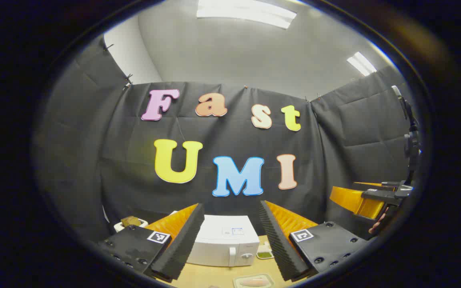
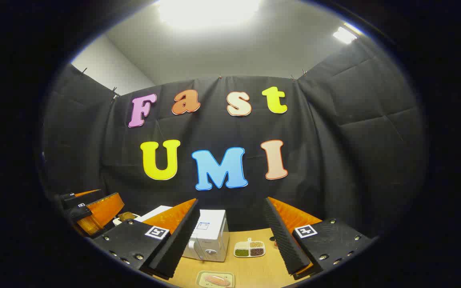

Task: Open the microwave oven with the left hand, put the food in, and close the microwave oven.

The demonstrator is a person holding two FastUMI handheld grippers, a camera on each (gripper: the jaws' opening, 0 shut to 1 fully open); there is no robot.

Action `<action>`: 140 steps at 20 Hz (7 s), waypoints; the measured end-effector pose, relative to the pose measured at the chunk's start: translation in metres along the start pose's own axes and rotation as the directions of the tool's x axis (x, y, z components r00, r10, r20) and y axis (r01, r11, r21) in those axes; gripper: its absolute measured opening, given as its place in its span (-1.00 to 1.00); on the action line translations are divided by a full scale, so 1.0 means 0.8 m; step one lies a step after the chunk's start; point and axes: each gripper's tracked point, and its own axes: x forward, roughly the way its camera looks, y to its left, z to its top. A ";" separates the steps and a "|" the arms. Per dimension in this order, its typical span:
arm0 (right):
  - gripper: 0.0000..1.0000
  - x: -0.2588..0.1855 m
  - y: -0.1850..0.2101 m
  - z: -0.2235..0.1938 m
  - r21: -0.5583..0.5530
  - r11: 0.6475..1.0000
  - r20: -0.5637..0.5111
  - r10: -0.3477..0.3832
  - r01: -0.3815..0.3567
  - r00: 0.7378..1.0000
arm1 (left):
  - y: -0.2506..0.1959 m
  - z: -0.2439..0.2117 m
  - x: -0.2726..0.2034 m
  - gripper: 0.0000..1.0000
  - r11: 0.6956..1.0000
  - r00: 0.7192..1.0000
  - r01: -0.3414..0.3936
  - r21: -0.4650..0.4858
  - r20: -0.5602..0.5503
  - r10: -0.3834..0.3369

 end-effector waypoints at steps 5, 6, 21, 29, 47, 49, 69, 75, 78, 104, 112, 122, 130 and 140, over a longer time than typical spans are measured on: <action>0.96 -0.002 -0.012 -0.006 -0.012 1.000 -0.011 -0.024 0.024 1.000 | 0.008 -0.015 0.005 0.86 0.999 1.000 -0.011 -0.039 -0.020 0.010; 0.96 -0.004 -0.015 -0.009 -0.006 1.000 -0.015 -0.029 0.029 0.999 | 0.008 -0.014 0.005 0.86 0.999 1.000 -0.011 -0.046 -0.024 0.010; 0.96 0.004 -0.047 -0.016 -0.005 0.998 -0.031 -0.067 0.066 0.997 | -0.017 -0.027 0.018 0.86 1.000 0.999 0.011 -0.010 -0.032 -0.011; 0.96 0.019 -0.086 -0.035 -0.028 0.998 -0.063 -0.050 0.048 0.997 | -0.015 -0.131 0.058 0.87 0.997 0.996 -0.062 -0.052 -0.073 0.058; 0.96 0.008 -0.159 -0.097 -0.089 0.973 -0.200 -0.229 0.215 0.953 | -0.006 -0.429 0.183 0.90 1.000 0.963 -0.022 -0.002 -0.268 0.020; 0.96 0.008 -0.165 -0.098 -0.092 0.967 -0.202 -0.253 0.239 0.946 | -0.002 -0.462 0.194 0.90 0.999 0.952 -0.034 0.012 -0.304 0.036; 0.96 0.036 -0.153 -0.118 -0.080 0.969 -0.237 -0.244 0.232 0.940 | -0.014 -0.551 0.219 -0.64 1.000 0.889 0.009 0.005 -0.459 -0.006; 0.96 0.040 -0.146 -0.117 -0.079 0.975 -0.233 -0.222 0.209 0.947 | -0.014 -0.552 0.221 -0.77 1.000 0.877 0.007 -0.027 -0.479 -0.020; 0.96 0.040 -0.147 -0.116 -0.084 0.976 -0.229 -0.217 0.203 0.949 | -0.010 -0.555 0.196 -0.81 1.000 0.862 -0.001 -0.010 -0.507 -0.004; 0.98 0.053 0.050 -0.147 0.062 0.995 -0.289 0.091 -0.076 0.953 | 0.189 -0.511 -0.115 0.68 0.962 0.813 -0.250 -0.107 -0.562 0.149; 0.97 0.061 0.106 -0.154 0.060 0.986 -0.297 0.164 -0.153 0.941 | 0.267 -0.505 -0.170 0.70 0.960 0.789 -0.274 -0.063 -0.585 0.187; 0.98 0.064 0.179 -0.159 0.053 0.979 -0.306 0.203 -0.196 0.930 | 0.360 -0.506 -0.197 0.67 0.975 0.780 -0.213 -0.063 -0.612 0.131; 0.98 0.056 0.226 -0.166 0.016 0.976 -0.318 0.213 -0.219 0.924 | 0.417 -0.506 -0.205 0.74 0.990 0.774 -0.121 -0.070 -0.631 0.050; 0.97 0.054 0.257 -0.175 0.013 0.966 -0.329 0.249 -0.259 0.911 | 0.442 -0.481 -0.236 0.74 0.985 0.784 -0.153 -0.077 -0.616 0.074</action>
